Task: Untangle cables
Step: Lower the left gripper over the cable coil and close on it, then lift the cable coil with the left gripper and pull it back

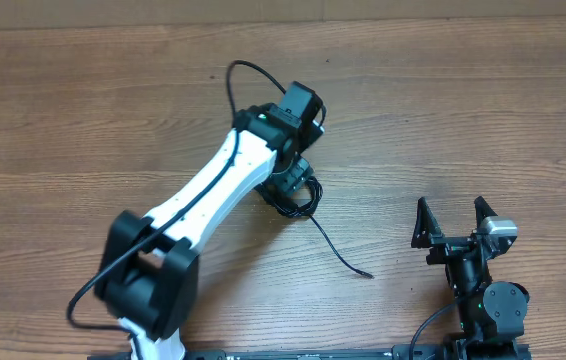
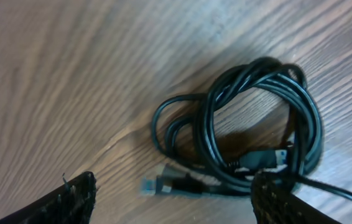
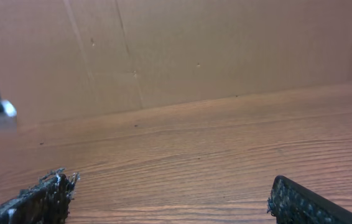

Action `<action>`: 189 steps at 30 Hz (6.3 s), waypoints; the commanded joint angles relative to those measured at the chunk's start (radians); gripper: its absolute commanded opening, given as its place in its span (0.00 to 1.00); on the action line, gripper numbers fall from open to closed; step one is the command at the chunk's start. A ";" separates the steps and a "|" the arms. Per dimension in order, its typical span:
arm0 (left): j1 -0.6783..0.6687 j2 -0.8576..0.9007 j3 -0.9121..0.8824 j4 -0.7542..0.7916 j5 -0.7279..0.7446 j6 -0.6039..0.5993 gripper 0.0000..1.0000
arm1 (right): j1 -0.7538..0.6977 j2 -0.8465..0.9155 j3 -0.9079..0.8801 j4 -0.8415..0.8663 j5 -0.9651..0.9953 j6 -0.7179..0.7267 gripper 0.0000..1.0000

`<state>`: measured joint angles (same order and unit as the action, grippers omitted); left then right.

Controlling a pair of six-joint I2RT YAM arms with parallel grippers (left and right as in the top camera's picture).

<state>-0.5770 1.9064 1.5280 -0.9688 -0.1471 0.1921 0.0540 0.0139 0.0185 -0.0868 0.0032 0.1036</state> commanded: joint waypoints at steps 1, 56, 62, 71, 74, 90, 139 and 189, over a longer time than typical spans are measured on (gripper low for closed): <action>-0.013 0.069 0.021 0.012 -0.005 0.085 0.79 | 0.003 -0.011 -0.011 0.005 -0.005 -0.008 1.00; -0.012 0.201 -0.113 0.148 0.088 -0.531 0.05 | 0.003 -0.011 -0.011 0.005 -0.005 -0.008 1.00; -0.007 0.201 -0.178 0.169 0.028 -0.697 0.04 | 0.003 -0.011 -0.011 0.005 -0.005 -0.008 1.00; -0.004 0.201 -0.178 0.146 0.035 -0.735 0.04 | 0.003 -0.011 -0.011 0.005 -0.005 -0.008 1.00; -0.004 0.201 -0.178 0.084 0.033 -0.859 0.04 | 0.003 -0.011 -0.011 0.005 -0.005 -0.008 1.00; -0.007 0.201 -0.178 0.039 0.184 -1.123 1.00 | 0.003 -0.011 -0.011 0.005 -0.005 -0.008 1.00; 0.062 -0.279 0.098 -0.299 0.096 -0.970 0.04 | 0.003 -0.011 -0.011 0.005 -0.006 -0.007 1.00; 0.060 -0.391 0.095 -0.526 0.249 -1.022 0.63 | 0.003 -0.011 -0.011 0.005 -0.006 0.000 1.00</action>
<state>-0.5152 1.4857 1.6112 -1.4921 0.1593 -0.8455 0.0540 0.0139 0.0185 -0.0875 0.0036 0.1043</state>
